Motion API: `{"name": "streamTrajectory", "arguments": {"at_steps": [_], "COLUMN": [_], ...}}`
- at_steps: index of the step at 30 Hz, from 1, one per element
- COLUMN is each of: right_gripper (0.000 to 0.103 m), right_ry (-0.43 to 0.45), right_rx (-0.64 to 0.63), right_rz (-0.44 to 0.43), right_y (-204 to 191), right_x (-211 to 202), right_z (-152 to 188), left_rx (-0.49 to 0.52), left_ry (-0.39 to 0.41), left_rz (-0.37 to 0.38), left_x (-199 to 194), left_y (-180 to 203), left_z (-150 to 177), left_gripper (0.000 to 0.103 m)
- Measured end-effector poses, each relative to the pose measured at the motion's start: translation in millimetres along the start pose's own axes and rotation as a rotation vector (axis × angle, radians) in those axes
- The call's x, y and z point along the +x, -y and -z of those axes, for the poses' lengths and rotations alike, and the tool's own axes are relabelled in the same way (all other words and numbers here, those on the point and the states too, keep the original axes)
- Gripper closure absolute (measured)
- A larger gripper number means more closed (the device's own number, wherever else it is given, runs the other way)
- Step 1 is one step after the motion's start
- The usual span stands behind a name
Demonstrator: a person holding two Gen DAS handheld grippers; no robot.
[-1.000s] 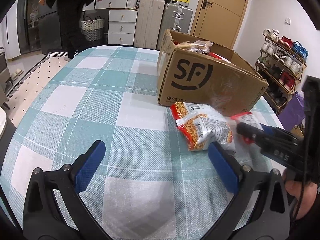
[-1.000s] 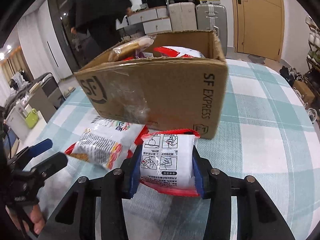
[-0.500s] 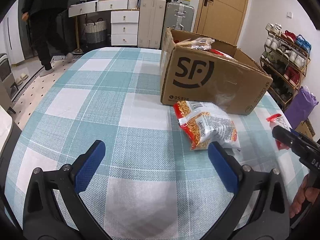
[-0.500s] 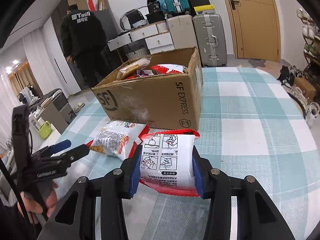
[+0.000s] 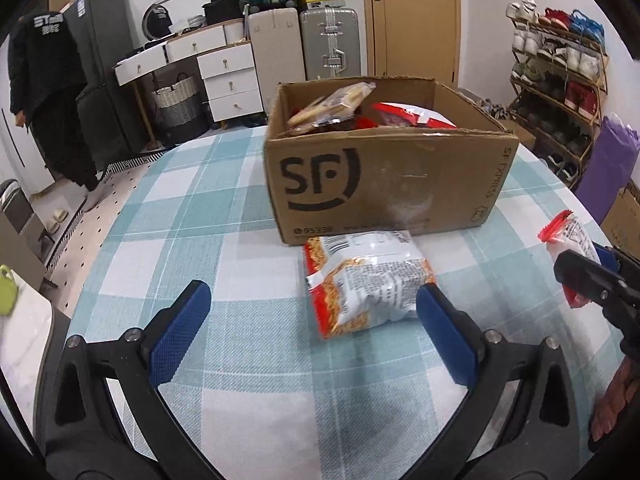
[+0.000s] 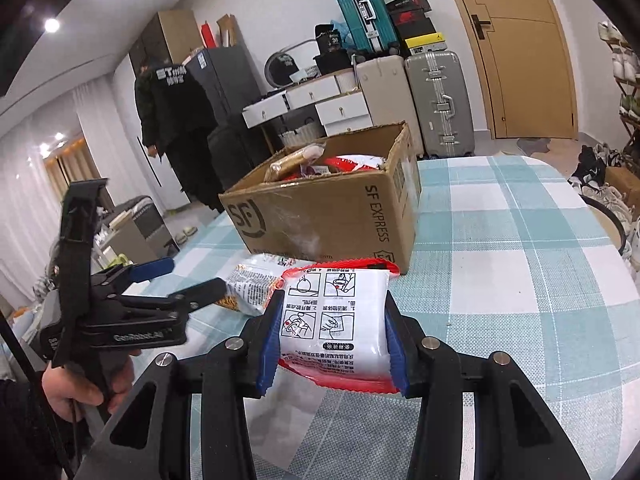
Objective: Organize snacks
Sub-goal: 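Lift the white bag with the right gripper while the left gripper approaches the noodle bag, then grasp the white-and-orange noodle snack bag with the left gripper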
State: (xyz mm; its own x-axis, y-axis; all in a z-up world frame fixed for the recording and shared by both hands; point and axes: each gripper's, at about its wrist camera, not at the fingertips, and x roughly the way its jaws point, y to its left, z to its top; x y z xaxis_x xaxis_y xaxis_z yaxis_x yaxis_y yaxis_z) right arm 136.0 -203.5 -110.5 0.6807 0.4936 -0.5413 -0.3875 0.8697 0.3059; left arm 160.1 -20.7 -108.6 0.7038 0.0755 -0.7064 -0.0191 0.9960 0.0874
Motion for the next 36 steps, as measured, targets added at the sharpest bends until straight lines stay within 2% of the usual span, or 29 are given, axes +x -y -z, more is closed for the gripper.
{"name": "streamTrajectory", "arguments": {"at_steps": [13, 18, 23, 25, 32, 33, 36], "right_gripper": [0.058, 0.058, 0.058, 0.058, 0.058, 0.058, 0.058], "right_ry": [0.046, 0.047, 0.049, 0.048, 0.049, 0.05, 0.048], "right_rx": [0.052, 0.043, 0.033, 0.037, 0.052, 0.055, 0.059], "right_rz": [-0.022, -0.02, -0.022, -0.024, -0.029, -0.029, -0.026], "right_y": [9, 8, 7, 7, 8, 9, 10], "right_x": [-11, -11, -10, -10, -10, -10, -9], "right_z": [-1, -1, -1, -1, -2, -2, -1], "left_rx": [0.041, 0.012, -0.022, -0.024, -0.005, -0.005, 0.005], "left_ry": [-0.09, -0.109, -0.138, -0.139, -0.134, -0.134, -0.136], "left_rz": [0.012, 0.063, 0.096, 0.108, 0.127, 0.136, 0.133], "left_x": [39, 49, 60, 62, 61, 60, 57], "left_y": [29, 28, 23, 24, 27, 28, 26], "left_z": [-15, -19, -21, -21, -21, -21, -20], "left_gripper": [0.001, 0.001, 0.007, 0.015, 0.029, 0.038, 0.042]}}
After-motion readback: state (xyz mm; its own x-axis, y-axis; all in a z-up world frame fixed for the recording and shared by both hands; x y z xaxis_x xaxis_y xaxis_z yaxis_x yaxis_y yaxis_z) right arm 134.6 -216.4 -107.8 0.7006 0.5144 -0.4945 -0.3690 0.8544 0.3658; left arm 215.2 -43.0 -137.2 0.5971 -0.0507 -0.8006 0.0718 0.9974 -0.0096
